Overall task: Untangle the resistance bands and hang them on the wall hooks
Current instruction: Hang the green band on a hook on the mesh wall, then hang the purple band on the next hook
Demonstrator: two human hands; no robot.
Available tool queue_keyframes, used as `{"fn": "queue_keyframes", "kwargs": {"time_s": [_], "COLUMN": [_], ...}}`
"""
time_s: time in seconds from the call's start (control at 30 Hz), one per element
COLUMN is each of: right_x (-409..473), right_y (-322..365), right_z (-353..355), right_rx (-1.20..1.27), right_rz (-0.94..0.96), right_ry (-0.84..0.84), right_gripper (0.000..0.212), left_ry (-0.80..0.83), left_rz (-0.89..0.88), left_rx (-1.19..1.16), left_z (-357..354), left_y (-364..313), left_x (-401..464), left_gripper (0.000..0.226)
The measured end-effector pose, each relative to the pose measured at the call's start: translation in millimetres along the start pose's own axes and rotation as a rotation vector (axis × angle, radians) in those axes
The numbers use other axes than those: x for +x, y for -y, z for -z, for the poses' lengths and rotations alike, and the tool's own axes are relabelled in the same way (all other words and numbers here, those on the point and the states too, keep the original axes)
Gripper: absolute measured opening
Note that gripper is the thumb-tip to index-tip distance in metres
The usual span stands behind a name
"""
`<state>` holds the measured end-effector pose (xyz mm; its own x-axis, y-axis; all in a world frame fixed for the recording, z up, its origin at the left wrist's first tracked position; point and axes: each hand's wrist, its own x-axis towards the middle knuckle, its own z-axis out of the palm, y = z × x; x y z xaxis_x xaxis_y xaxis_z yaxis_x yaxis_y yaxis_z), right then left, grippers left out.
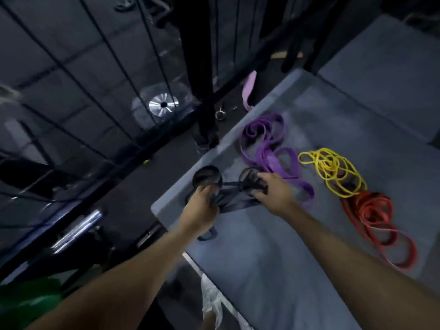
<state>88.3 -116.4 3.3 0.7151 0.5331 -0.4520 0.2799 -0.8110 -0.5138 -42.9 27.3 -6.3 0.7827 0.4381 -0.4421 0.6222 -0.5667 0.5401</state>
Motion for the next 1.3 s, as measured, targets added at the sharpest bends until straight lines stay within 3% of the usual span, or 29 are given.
{"fn": "queue_keyframes", "kwargs": {"time_s": [0.4, 0.57, 0.7, 0.87, 0.97, 1.1, 1.2, 1.3], "right_x": [70, 64, 53, 30, 16, -5, -30, -54], "right_y": [-131, -162, -162, -131, -100, -49, -10, 28], "right_z": [-54, -65, -60, -17, 29, 102, 160, 216], "right_rx": [-0.106, -0.251, -0.34, -0.066, 0.08, 0.151, 0.189, 0.198], "right_rz": [-0.294, -0.394, -0.359, -0.204, -0.111, 0.028, 0.155, 0.276], "right_ry": [-0.088, -0.14, -0.142, -0.193, -0.307, -0.33, -0.327, -0.345], "right_gripper": [0.059, 0.048, 0.031, 0.03, 0.034, 0.007, 0.021, 0.017], "left_ry": [0.071, 0.022, 0.029, 0.001, -0.022, -0.085, -0.092, -0.119], "left_rz": [-0.215, -0.242, -0.238, -0.229, -0.291, -0.389, -0.467, -0.525], "left_rx": [0.132, 0.19, 0.208, 0.133, 0.093, -0.025, -0.091, -0.066], "left_z": [-109, -122, -117, -95, -70, -20, 26, 68], "left_y": [-2, 7, 3, -37, -77, -140, -188, -232], "left_x": [119, 126, 122, 105, 92, 66, 45, 29], "left_gripper": [0.051, 0.05, 0.048, 0.045, 0.048, 0.062, 0.071, 0.061]}}
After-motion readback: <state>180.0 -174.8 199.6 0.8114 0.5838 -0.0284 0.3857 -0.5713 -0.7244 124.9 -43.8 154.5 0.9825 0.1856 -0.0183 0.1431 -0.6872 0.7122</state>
